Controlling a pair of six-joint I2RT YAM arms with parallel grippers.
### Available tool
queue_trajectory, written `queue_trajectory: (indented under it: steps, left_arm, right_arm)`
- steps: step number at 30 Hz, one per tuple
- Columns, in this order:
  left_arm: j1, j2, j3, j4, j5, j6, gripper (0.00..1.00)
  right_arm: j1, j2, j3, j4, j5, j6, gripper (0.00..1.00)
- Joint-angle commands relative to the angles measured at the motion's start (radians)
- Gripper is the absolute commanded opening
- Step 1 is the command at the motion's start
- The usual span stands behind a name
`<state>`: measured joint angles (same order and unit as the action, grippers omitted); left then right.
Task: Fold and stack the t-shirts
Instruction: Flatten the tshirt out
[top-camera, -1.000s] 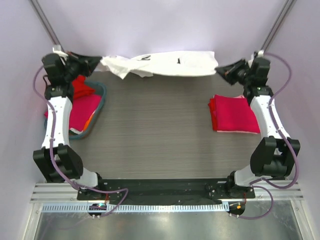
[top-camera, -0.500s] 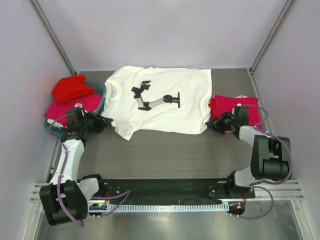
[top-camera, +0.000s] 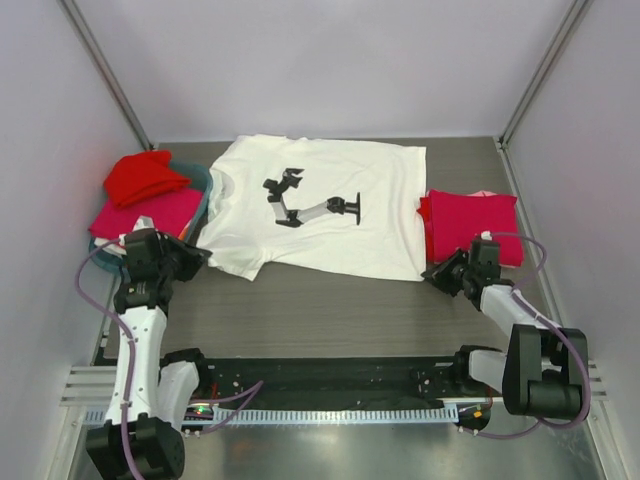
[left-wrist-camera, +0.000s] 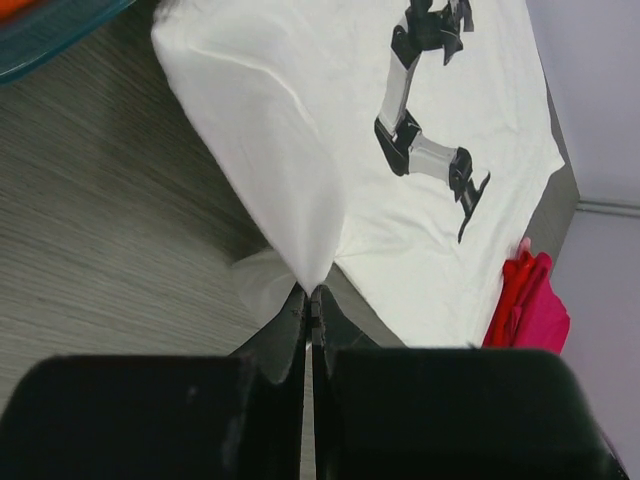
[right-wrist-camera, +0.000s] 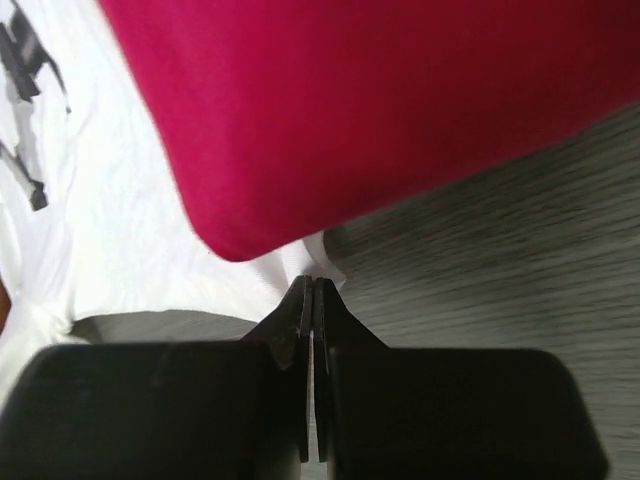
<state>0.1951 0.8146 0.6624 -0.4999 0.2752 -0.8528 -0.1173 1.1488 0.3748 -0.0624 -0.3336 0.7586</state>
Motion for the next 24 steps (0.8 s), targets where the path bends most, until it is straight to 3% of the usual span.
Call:
queue_trajectory:
  steps: [1,4,8,11,24]
  left_arm:
    - [0.006,-0.051,0.046,-0.043,-0.041,0.037,0.0]
    - [0.006,-0.055,0.043,-0.04,-0.018,0.038,0.0]
    - [0.006,-0.029,0.043,-0.016,0.024,0.047,0.0]
    - [0.006,-0.009,0.043,-0.006,0.041,0.049,0.0]
    - [-0.034,0.052,0.023,0.072,0.084,0.003,0.0]
  right_arm:
    - [-0.001,0.037,0.018,-0.03,0.088,-0.076,0.01]
    - [0.057,0.081,0.087,-0.063,0.142,-0.13,0.01]
    - [0.212,0.098,0.189,-0.111,0.365,-0.151,0.01]
    - [0.272,0.112,0.22,-0.109,0.412,-0.177,0.01]
    - [0.291,0.483,0.57,-0.246,0.634,-0.272,0.01]
